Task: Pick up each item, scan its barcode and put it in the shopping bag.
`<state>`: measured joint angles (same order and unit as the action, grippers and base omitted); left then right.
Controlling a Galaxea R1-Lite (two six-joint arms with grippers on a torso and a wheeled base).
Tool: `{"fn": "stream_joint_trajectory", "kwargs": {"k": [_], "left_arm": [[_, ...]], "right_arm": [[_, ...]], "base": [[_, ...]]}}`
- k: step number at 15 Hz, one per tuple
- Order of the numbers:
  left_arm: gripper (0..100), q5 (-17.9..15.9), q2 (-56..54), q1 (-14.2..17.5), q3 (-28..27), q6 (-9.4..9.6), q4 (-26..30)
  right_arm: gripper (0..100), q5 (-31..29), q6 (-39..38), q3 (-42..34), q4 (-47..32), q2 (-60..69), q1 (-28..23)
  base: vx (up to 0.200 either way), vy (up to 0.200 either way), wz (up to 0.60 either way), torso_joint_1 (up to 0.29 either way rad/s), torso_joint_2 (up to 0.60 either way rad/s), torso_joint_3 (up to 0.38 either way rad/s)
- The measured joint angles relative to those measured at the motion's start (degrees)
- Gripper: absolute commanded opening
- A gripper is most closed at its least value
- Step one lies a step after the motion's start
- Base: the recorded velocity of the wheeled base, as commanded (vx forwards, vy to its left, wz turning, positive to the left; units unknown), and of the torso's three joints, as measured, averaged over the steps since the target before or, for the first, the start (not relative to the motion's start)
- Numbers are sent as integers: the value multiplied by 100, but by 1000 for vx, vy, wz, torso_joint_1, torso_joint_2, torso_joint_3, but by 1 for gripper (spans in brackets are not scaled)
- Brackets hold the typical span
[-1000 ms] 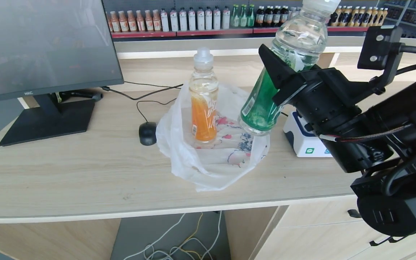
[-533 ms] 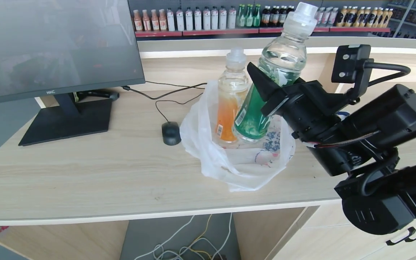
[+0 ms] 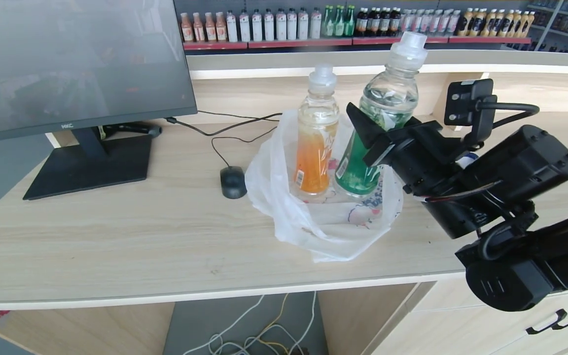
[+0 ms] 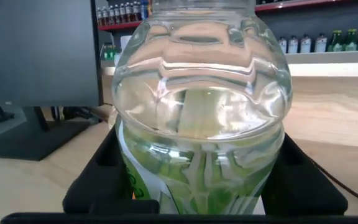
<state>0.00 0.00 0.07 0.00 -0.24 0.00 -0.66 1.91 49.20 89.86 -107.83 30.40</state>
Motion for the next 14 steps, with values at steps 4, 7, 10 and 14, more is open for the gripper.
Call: {"fn": "stream_joint_trajectory", "kwargs": {"k": [4, 7, 10, 14], "left_arm": [[100, 0, 0, -5, 0, 0, 0], [100, 0, 0, 2, 0, 2, 0], [100, 0, 0, 0, 0, 0, 0], [100, 0, 0, -2, 0, 2, 2]], "right_arm": [[0, 106, 123, -52, 5, -102, -183], [0, 90, 128, -59, 6, -251, -227], [0, 108, 130, 35, 6, -480, -286], [0, 101, 143, 90, 38, -660, -306]], "base": [[0, 0, 0, 0, 0, 0], [0, 0, 0, 0, 0, 0], [0, 0, 0, 0, 0, 0], [0, 0, 0, 0, 0, 0]]}}
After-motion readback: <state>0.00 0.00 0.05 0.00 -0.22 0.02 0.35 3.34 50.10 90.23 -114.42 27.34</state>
